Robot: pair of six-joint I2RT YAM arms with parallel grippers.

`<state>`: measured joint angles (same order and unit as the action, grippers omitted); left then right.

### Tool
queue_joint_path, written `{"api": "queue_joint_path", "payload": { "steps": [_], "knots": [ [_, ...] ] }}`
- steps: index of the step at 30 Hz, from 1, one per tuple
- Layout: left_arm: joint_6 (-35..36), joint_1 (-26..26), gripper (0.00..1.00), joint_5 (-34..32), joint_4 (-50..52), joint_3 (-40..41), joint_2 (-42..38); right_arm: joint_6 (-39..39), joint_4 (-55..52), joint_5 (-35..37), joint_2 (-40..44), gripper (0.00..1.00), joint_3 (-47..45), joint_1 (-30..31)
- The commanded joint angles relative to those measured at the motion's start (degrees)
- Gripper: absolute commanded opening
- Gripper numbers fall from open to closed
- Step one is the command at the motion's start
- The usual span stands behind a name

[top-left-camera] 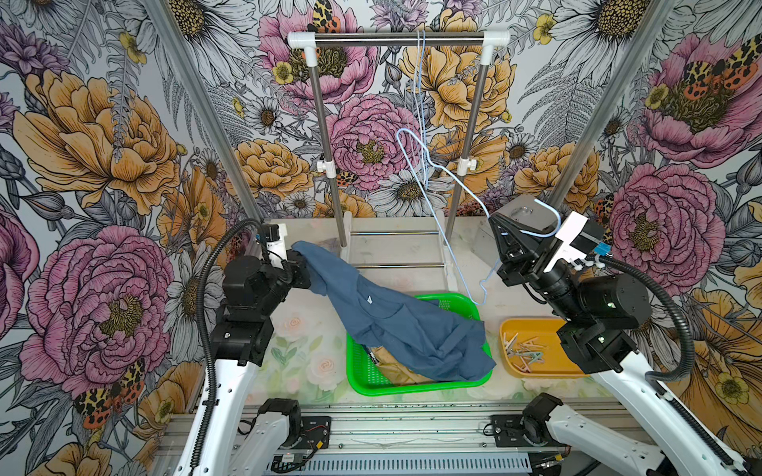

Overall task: Remove the clothespins securing t-shirts to the hanger
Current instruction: Place the T-shirt in the basket.

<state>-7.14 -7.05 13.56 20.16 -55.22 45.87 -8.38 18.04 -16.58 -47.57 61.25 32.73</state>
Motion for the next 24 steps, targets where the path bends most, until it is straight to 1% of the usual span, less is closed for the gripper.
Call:
{"api": "queue_joint_path", "payload": {
  "steps": [1, 3, 5, 10, 12, 15, 18, 20, 22, 24],
  "knots": [
    [1.3, -8.8, 0.00, -0.5, -1.8, -1.1, 0.1, 1.7, -2.1, 2.2, 0.8, 0.00, -1.0, -0.5],
    [3.2, -17.3, 0.00, -5.3, -1.9, -1.3, 1.5, 2.1, -2.3, 2.4, 0.8, 0.00, -0.9, -0.9],
    [4.6, -24.7, 0.00, -8.1, -1.8, -2.2, 3.6, 2.1, -2.9, 2.3, 0.9, 0.00, -0.5, -1.4],
    [3.2, -39.9, 0.00, -10.9, -1.8, -3.8, 10.2, 2.5, -4.5, 2.8, 2.4, 0.00, -0.7, -3.1],
    [2.4, -44.5, 0.00, -12.1, -1.6, -2.7, 12.4, 2.6, -5.3, 3.0, 3.4, 0.00, -0.9, -4.1],
    [-3.4, -47.5, 0.00, -14.1, -1.5, 1.1, 14.9, 2.8, -7.3, 3.0, 4.9, 0.00, -1.1, -5.2],
    [-8.9, -48.1, 0.00, -13.0, -0.4, 4.2, 17.3, 3.4, -9.2, 3.5, 6.4, 0.00, -1.6, -5.9],
    [-12.5, -48.0, 0.00, -14.0, -0.9, 7.2, 18.0, 3.7, -10.5, 3.7, 7.3, 0.00, -1.9, -6.2],
    [-14.8, -47.1, 0.00, -10.9, -1.5, 9.5, 19.3, 3.9, -11.6, 4.1, 8.3, 0.00, -2.6, -6.6],
    [-17.5, -45.0, 0.00, -7.9, -0.3, 10.9, 21.1, 3.8, -12.3, 4.2, 9.3, 0.00, -3.5, -6.9]
  ]
}}
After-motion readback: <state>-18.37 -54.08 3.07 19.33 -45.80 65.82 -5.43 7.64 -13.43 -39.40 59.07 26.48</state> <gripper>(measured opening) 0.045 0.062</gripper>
